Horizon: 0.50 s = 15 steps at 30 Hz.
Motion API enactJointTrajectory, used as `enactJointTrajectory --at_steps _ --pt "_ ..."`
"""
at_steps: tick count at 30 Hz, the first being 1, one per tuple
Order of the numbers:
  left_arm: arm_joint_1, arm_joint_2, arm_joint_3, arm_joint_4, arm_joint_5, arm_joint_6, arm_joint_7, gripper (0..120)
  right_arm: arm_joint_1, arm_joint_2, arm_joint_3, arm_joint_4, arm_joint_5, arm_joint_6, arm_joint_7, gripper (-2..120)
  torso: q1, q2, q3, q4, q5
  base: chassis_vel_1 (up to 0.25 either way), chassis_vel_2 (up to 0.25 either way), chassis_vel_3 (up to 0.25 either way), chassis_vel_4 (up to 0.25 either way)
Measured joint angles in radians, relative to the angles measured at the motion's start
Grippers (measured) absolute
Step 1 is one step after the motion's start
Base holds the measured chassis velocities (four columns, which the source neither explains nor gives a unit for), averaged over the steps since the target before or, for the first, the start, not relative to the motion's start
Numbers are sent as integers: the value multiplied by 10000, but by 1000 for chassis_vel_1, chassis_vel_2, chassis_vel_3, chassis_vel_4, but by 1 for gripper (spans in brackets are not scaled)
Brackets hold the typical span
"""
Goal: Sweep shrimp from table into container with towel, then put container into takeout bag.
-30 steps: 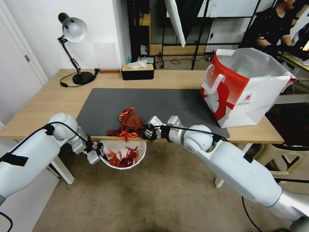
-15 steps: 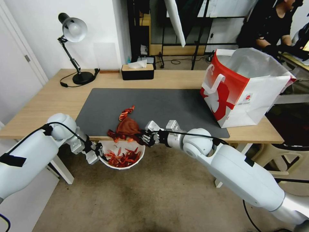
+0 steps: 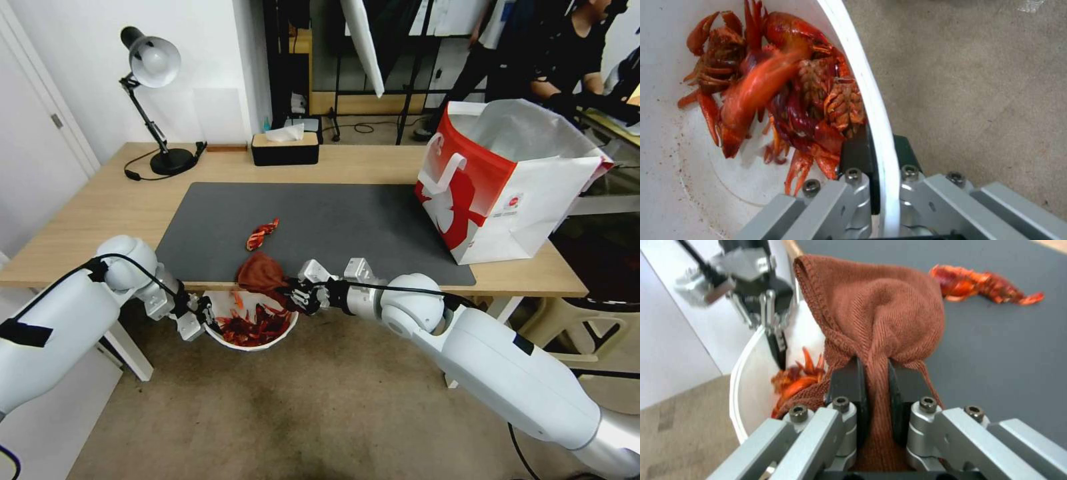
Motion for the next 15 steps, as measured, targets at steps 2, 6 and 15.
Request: enactJointTrajectory --at_steps 2,6,15 --pt "7 1 -1 -7 1 0 0 0 8 124 220 -85 283 225 22 8 0 0 0 0 0 0 0 0 0" --pt "22 5 -2 -7 9 -5 -1 0 327 419 570 -498 883 648 289 8 0 0 -1 0 0 0 0 0 0" --pt "145 19 -91 -24 31 -29 0 0 1859 1560 851 -3109 1457 1603 1349 8 0 0 0 1 -1 0 0 0 0"
